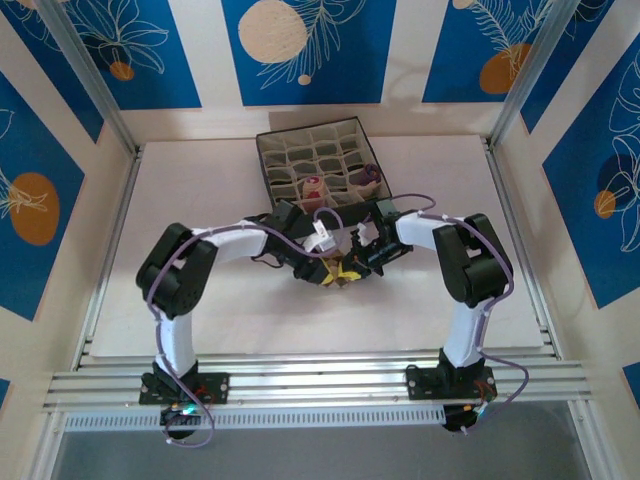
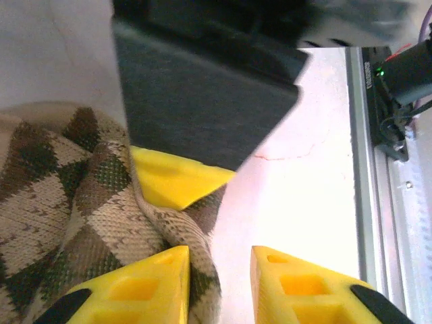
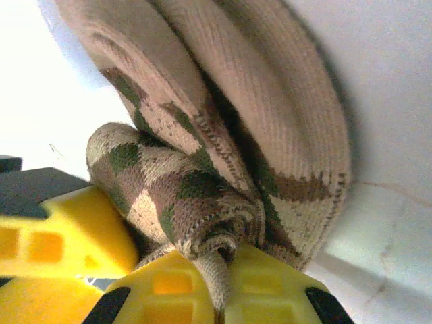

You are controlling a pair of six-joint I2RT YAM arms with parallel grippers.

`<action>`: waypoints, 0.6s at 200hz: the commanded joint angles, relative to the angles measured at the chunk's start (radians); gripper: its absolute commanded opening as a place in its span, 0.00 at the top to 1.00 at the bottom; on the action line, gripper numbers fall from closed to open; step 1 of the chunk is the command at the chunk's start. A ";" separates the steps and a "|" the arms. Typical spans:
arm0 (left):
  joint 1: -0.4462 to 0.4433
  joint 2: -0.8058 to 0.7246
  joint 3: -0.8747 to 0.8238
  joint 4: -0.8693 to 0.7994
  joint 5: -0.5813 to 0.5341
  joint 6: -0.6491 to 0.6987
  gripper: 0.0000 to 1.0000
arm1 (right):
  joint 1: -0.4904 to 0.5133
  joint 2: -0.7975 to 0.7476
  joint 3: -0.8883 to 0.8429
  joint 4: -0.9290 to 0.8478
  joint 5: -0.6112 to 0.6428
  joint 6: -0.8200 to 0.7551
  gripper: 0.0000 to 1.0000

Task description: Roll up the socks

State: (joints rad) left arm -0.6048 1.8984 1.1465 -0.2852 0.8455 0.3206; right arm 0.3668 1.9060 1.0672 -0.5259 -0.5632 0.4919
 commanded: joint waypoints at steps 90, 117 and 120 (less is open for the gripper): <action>-0.184 -0.360 -0.429 0.574 -0.658 0.549 0.58 | 0.009 0.058 0.068 -0.191 0.126 -0.067 1.00; -0.209 -0.292 -0.413 0.615 -0.671 0.571 0.56 | 0.014 0.057 0.083 -0.215 0.123 -0.073 1.00; -0.210 -0.284 -0.409 0.617 -0.672 0.570 0.56 | 0.014 0.058 0.084 -0.217 0.123 -0.074 1.00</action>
State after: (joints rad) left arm -0.7944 1.5654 0.7219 0.2474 0.2447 0.8154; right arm 0.3725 1.9301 1.1442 -0.6613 -0.5232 0.4389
